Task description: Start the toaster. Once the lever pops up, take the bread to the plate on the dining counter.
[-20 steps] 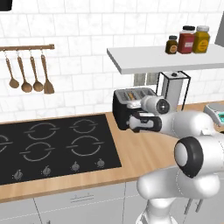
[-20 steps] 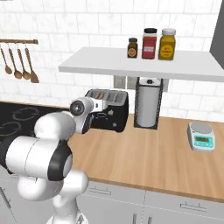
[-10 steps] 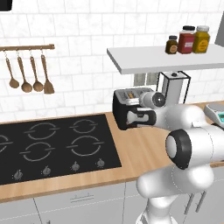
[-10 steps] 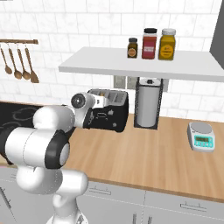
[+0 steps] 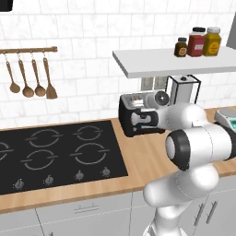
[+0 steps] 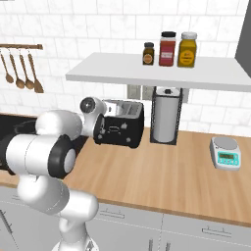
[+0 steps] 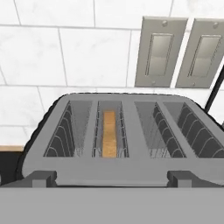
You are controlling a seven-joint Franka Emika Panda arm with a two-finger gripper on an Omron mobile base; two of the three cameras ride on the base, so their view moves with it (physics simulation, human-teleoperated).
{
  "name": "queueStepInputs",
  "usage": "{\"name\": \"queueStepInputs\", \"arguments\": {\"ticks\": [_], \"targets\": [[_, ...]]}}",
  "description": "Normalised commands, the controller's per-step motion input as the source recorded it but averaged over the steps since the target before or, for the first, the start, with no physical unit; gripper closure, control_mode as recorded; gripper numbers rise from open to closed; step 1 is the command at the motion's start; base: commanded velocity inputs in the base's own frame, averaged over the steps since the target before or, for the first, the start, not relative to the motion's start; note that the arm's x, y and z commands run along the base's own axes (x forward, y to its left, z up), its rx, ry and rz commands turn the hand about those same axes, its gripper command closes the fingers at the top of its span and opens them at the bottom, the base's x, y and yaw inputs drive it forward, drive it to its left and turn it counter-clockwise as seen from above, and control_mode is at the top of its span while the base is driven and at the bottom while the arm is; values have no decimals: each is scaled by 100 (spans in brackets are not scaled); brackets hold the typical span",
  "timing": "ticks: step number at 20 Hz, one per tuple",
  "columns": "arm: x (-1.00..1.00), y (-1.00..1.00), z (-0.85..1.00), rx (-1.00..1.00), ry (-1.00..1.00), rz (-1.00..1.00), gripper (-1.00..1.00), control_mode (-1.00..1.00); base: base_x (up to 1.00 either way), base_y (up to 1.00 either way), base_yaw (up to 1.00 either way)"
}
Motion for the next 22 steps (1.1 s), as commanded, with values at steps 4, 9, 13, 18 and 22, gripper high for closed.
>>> {"name": "queueStepInputs", "arguments": {"ticks": [4, 9, 13, 18, 22], "targets": [[7, 8, 0, 0, 5, 0, -100, -100, 0, 0, 0], [4, 0, -1, 0, 3, 0, -100, -100, 0, 0, 0], [20, 0, -3, 0, 2, 0, -100, -100, 0, 0, 0], [20, -4, -5, 0, 2, 1, -100, -100, 0, 0, 0], [4, -1, -9, 0, 1, 0, -100, -100, 0, 0, 0]]}}
